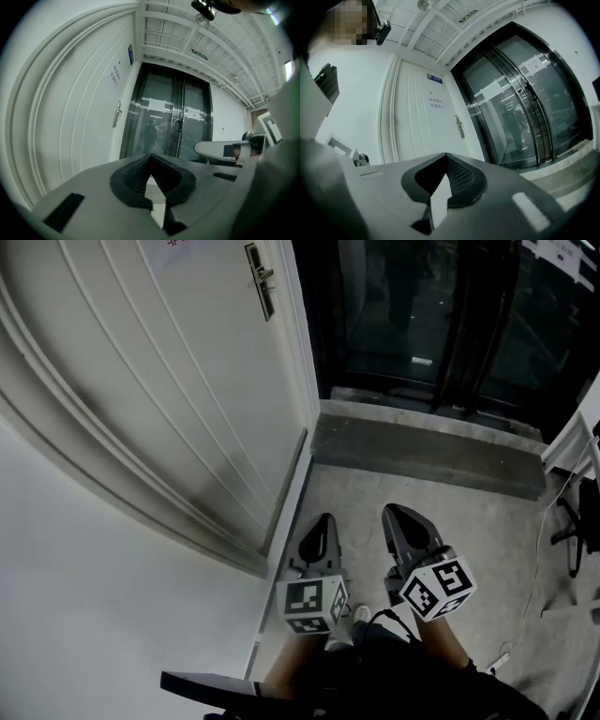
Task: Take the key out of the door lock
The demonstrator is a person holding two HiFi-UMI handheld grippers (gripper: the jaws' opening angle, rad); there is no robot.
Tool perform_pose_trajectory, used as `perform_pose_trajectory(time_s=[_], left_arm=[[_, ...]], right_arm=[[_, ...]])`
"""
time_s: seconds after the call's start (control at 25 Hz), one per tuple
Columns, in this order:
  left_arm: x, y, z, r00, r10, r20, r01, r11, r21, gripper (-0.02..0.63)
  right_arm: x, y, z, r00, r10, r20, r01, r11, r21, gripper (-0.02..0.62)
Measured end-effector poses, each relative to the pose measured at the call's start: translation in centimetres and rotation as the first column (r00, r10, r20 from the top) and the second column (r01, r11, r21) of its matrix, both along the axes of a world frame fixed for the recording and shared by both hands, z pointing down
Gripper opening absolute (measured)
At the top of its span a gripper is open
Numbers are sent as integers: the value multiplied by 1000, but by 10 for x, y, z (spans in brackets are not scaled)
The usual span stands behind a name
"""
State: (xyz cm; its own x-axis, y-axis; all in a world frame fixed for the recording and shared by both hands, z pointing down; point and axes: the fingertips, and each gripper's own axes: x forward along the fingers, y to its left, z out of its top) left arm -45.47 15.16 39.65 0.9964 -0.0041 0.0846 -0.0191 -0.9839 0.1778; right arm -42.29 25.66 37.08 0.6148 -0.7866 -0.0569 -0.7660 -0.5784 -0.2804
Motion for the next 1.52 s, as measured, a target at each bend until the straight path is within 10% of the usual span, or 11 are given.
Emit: perform_pose_trajectory(time_s=[1.52], left_arm=[[257, -110, -2, 1000, -10, 29, 9, 1000, 27, 0]], right_arm=[[260, -121, -1, 999, -6, 33, 5, 999, 39, 0]])
